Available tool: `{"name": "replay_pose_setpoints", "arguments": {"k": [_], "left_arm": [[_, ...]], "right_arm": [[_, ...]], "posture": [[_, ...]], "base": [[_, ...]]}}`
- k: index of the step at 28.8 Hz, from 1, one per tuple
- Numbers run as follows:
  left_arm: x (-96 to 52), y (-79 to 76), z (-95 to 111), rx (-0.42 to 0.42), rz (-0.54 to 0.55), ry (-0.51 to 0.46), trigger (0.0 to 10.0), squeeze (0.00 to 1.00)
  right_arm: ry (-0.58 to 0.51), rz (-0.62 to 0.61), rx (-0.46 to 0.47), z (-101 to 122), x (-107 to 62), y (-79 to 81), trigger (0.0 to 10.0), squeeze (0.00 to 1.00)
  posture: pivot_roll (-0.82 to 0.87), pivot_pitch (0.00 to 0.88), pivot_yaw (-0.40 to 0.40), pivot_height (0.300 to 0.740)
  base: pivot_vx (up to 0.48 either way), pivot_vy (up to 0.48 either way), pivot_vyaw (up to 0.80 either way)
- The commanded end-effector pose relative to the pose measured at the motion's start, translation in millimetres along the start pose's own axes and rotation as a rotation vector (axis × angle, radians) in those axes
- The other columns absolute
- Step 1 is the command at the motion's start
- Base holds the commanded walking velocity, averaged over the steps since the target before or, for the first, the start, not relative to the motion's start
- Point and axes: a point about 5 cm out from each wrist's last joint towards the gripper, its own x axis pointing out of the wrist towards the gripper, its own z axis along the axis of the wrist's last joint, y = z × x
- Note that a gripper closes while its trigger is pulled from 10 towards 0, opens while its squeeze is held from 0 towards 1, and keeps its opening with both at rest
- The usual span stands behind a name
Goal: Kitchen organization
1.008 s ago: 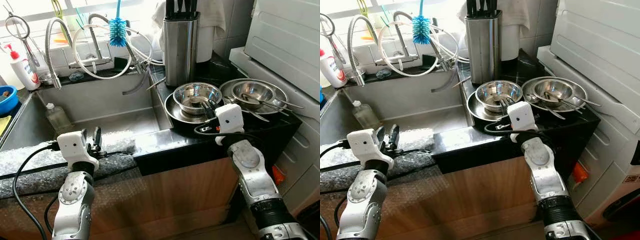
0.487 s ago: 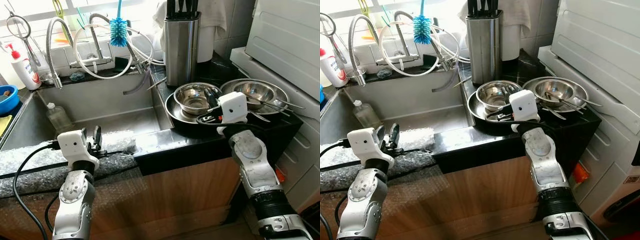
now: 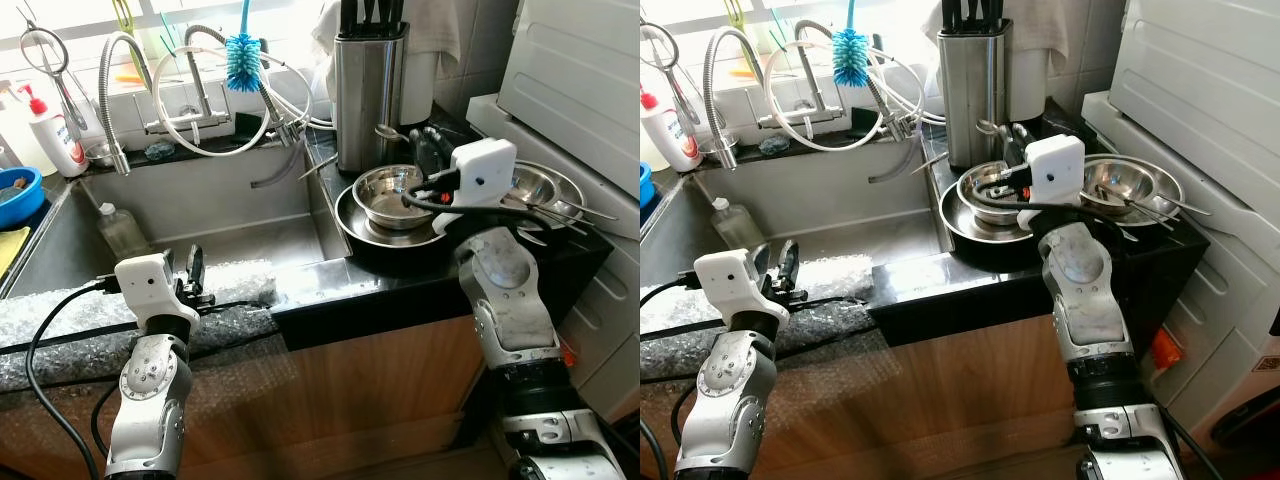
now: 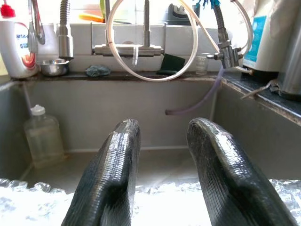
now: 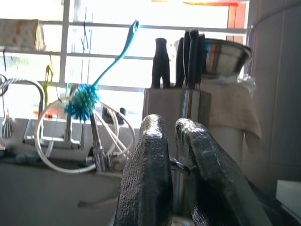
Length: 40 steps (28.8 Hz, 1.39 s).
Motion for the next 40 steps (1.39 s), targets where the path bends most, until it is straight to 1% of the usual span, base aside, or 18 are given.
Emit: {"name": "replay_pose_setpoints", "arguments": {"k": [1,4,7,9,12,14,16,20,21,22,23,24,26,27,28,30,33,40], "left_arm": [[1.8,-1.9,6,0.043,-0.017,-0.034,10.0,0.00],[3.5,-6.6,10,0.088,-0.048,-0.054,10.0,0.00],[7.7,-18.9,18,0.176,-0.118,-0.100,10.0,0.00],[9.0,-23.8,22,0.208,-0.141,-0.120,10.0,0.00],[11.4,-33.8,29,0.246,-0.180,-0.160,10.0,0.00],[11.8,-37.1,31,0.269,-0.194,-0.177,10.0,0.00],[11.8,-42.5,34,0.295,-0.219,-0.201,10.0,0.00],[11.7,-44.2,35,0.301,-0.227,-0.210,10.0,0.00],[11.8,-46.0,37,0.309,-0.236,-0.220,10.0,0.00],[12.0,-48.8,39,0.321,-0.252,-0.235,10.0,0.00],[12.0,-48.8,39,0.321,-0.252,-0.235,10.0,0.00],[12.1,-50.3,40,0.329,-0.258,-0.240,10.0,0.00],[12.1,-50.8,40,0.333,-0.259,-0.241,10.0,0.00],[12.2,-52.2,40,0.343,-0.267,-0.246,10.0,0.00],[12.1,-52.8,41,0.346,-0.271,-0.249,10.0,0.00],[11.8,-54.2,41,0.349,-0.278,-0.250,10.0,0.00],[11.0,-55.8,40,0.358,-0.288,-0.256,10.0,0.00],[11.2,-62.6,43,0.408,-0.331,-0.279,10.0,0.00]], "right_arm": [[-0.012,-0.005,0.073,6,9.7,6.2,10.0,0.00],[-0.022,0.004,0.164,12,17.4,14.6,10.0,0.00],[-0.031,0.026,0.267,19,28.5,26.6,10.0,0.00],[-0.037,0.035,0.309,22,32.0,30.8,10.0,0.00],[-0.040,0.031,0.482,26,37.5,40.2,10.0,0.00],[-0.023,0.034,0.516,26,38.1,43.3,10.0,0.00],[0.036,0.042,0.569,19,36.9,49.2,10.0,0.00],[0.047,0.035,0.575,17,36.3,49.6,10.0,0.00],[0.070,0.042,0.611,12,33.2,50.3,10.0,0.00],[0.100,0.057,0.685,5,28.3,52.0,10.0,0.00],[0.100,0.057,0.685,5,28.3,52.0,10.0,0.00],[0.117,0.078,0.750,3,25.7,54.0,10.0,0.00],[0.123,0.089,0.776,2,24.8,54.8,10.0,0.00],[0.147,0.103,0.819,-1,21.6,56.9,10.0,0.00],[0.161,0.109,0.833,-3,20.1,58.2,10.0,0.00],[0.179,0.128,0.834,-6,16.6,61.8,10.0,0.00],[0.191,0.138,0.855,-7,14.9,64.2,10.0,0.00],[0.166,0.175,1.002,-1,12.7,66.9,10.0,0.00]], "posture": [[0.00,0.000,0.100,0.740],[0.00,0.000,0.099,0.740],[0.00,0.000,0.097,0.740],[0.00,0.000,0.097,0.740],[0.00,0.000,0.092,0.740],[0.00,0.000,0.092,0.740],[0.00,0.000,0.091,0.740],[0.00,0.000,0.091,0.740],[0.01,0.000,0.090,0.740],[0.01,0.000,0.091,0.740],[0.01,0.000,0.091,0.740],[0.01,0.000,0.091,0.740],[0.01,0.000,0.091,0.740],[0.01,0.000,0.092,0.740],[0.01,0.000,0.092,0.740],[0.01,0.000,0.092,0.740],[0.01,0.000,0.094,0.740],[0.01,0.000,0.090,0.740]], "base": [[0.000,0.000,0.00],[0.000,0.000,0.00],[0.000,0.000,0.00],[0.000,0.000,0.00],[0.000,0.000,0.00],[0.000,0.000,0.00],[0.000,0.000,0.00],[0.000,0.000,0.00],[0.000,0.000,0.00],[0.000,0.000,0.00],[0.000,0.000,0.00],[0.000,0.000,0.00],[0.000,0.000,0.00],[0.000,0.000,0.00],[0.000,0.000,0.00],[0.000,0.000,0.00],[0.000,0.000,0.00],[0.000,0.000,0.00]]}}
